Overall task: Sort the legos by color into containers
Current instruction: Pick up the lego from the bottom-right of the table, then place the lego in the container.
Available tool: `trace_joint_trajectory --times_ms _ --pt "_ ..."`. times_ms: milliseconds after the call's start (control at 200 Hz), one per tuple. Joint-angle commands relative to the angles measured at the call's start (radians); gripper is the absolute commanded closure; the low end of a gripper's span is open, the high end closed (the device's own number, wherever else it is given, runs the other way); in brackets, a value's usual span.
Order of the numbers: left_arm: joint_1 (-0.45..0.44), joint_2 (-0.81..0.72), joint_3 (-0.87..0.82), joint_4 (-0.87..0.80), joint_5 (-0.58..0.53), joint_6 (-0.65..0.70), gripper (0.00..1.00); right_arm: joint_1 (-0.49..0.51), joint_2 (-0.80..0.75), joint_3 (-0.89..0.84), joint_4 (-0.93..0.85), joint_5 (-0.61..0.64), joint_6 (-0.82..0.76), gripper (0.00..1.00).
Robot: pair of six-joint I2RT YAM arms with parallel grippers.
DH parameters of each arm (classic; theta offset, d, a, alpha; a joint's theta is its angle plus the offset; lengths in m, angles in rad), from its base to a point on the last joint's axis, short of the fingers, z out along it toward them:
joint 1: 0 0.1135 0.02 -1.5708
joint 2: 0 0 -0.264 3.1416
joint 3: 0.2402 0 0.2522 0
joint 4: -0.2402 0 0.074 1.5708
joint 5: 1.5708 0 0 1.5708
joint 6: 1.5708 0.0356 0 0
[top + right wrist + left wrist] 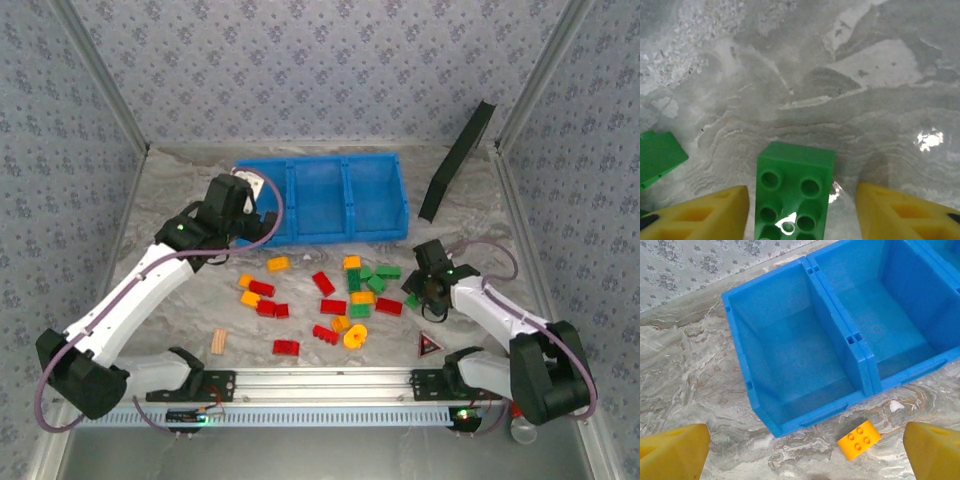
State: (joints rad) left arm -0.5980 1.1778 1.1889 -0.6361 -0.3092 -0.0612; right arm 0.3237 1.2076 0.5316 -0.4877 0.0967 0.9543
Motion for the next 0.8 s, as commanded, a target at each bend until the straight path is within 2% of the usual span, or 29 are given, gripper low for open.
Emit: trace_joint_trajectory --times_ms 0,125,250,495,635,795 --pt "-0.007 -0.037 -0.021 -0.064 -0.029 -0.005 0.01 0.005 0.04 -0.006 0.043 0.02 -0.007 0.5" --pt "-0.008 -0.05 -0.037 -0.103 -0.028 -0.019 0.01 0.009 0.086 0.012 0.061 0.0 -0.048 0.63" --pt "-0.007 -0.075 -0.071 -0.174 -0.063 -0.06 0.01 0.016 0.091 0.054 0.016 -0.002 -0.135 0.69" --pt "-0.007 -0.133 -0.187 -0.285 -0.093 -0.363 0.01 0.033 -0.02 0.273 -0.204 0.063 -0.423 0.72" --pt "-0.007 -0.161 -0.272 -0.26 -0.024 -0.456 0.01 0.052 -0.03 0.426 -0.193 0.058 -0.612 0.71" --pt "-0.014 -0.173 -0.357 -0.224 0.036 -0.515 0.01 0.092 0.076 0.594 -0.144 0.086 -0.78 0.7"
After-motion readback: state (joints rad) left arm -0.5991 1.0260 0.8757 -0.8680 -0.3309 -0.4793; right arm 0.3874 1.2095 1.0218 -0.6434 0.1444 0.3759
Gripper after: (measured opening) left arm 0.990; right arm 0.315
